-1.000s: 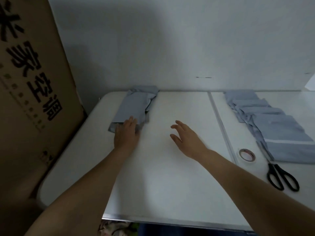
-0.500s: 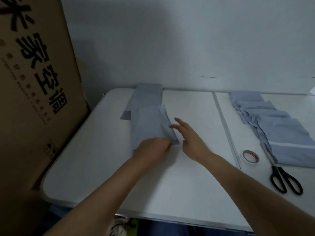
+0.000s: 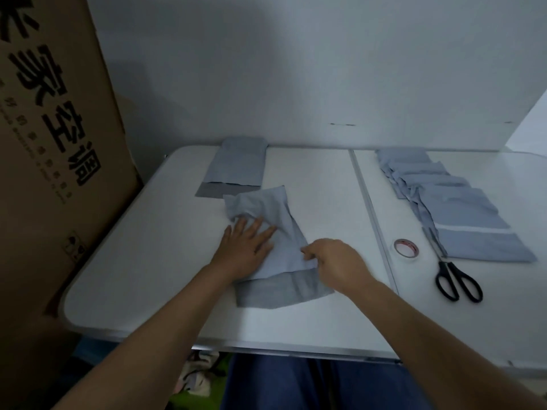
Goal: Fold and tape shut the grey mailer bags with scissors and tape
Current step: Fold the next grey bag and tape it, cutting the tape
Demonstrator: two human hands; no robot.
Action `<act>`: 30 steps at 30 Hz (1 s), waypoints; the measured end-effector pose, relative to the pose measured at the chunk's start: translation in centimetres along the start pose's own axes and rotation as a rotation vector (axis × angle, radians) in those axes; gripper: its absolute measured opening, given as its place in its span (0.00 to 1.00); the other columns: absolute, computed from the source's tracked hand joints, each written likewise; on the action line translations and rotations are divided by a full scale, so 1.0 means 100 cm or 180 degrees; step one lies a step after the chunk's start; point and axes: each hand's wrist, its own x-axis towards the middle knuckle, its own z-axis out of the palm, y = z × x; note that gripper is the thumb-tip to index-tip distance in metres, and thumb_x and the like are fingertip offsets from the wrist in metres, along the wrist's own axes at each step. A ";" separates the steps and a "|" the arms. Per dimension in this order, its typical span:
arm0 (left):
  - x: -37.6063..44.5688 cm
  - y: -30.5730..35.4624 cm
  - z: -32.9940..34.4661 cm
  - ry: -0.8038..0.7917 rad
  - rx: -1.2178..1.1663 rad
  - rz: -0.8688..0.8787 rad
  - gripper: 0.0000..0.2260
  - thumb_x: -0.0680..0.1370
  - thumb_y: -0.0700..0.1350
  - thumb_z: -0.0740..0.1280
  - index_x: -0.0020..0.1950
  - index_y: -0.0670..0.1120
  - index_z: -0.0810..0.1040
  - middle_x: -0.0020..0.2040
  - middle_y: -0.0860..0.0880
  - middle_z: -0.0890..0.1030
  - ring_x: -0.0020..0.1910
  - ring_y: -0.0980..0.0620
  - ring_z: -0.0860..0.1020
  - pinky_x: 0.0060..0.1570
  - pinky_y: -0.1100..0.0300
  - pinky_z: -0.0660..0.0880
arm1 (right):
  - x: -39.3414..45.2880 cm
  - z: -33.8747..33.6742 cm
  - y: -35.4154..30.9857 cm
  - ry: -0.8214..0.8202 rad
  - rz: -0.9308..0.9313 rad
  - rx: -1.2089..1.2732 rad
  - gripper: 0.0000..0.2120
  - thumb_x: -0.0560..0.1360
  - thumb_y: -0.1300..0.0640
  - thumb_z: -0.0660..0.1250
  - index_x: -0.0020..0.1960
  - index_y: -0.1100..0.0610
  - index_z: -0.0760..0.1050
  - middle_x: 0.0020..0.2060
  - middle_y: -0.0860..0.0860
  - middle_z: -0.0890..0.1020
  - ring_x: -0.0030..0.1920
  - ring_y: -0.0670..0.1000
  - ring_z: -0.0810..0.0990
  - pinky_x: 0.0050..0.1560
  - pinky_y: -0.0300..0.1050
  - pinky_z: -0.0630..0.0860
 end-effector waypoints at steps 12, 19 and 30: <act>-0.005 0.077 -0.001 0.1002 -0.0647 0.0885 0.15 0.79 0.44 0.59 0.64 0.47 0.77 0.61 0.49 0.75 0.58 0.49 0.72 0.56 0.57 0.71 | -0.003 0.014 0.004 0.0684 0.0103 -0.0039 0.15 0.74 0.68 0.59 0.59 0.63 0.75 0.53 0.57 0.75 0.50 0.54 0.75 0.53 0.48 0.75; 0.001 0.066 0.017 0.1161 -0.0285 0.1213 0.15 0.79 0.50 0.59 0.63 0.47 0.75 0.58 0.48 0.74 0.54 0.49 0.73 0.53 0.60 0.67 | -0.007 0.030 0.010 0.0851 0.0128 -0.0626 0.18 0.79 0.53 0.53 0.63 0.59 0.73 0.59 0.54 0.75 0.58 0.53 0.74 0.58 0.49 0.74; 0.038 0.046 0.008 0.0135 0.0105 0.0794 0.23 0.82 0.60 0.46 0.78 0.60 0.52 0.79 0.57 0.52 0.77 0.55 0.51 0.75 0.48 0.43 | 0.019 0.002 0.053 -0.0198 0.0258 -0.0963 0.37 0.74 0.31 0.32 0.78 0.44 0.51 0.78 0.45 0.51 0.78 0.51 0.48 0.74 0.57 0.47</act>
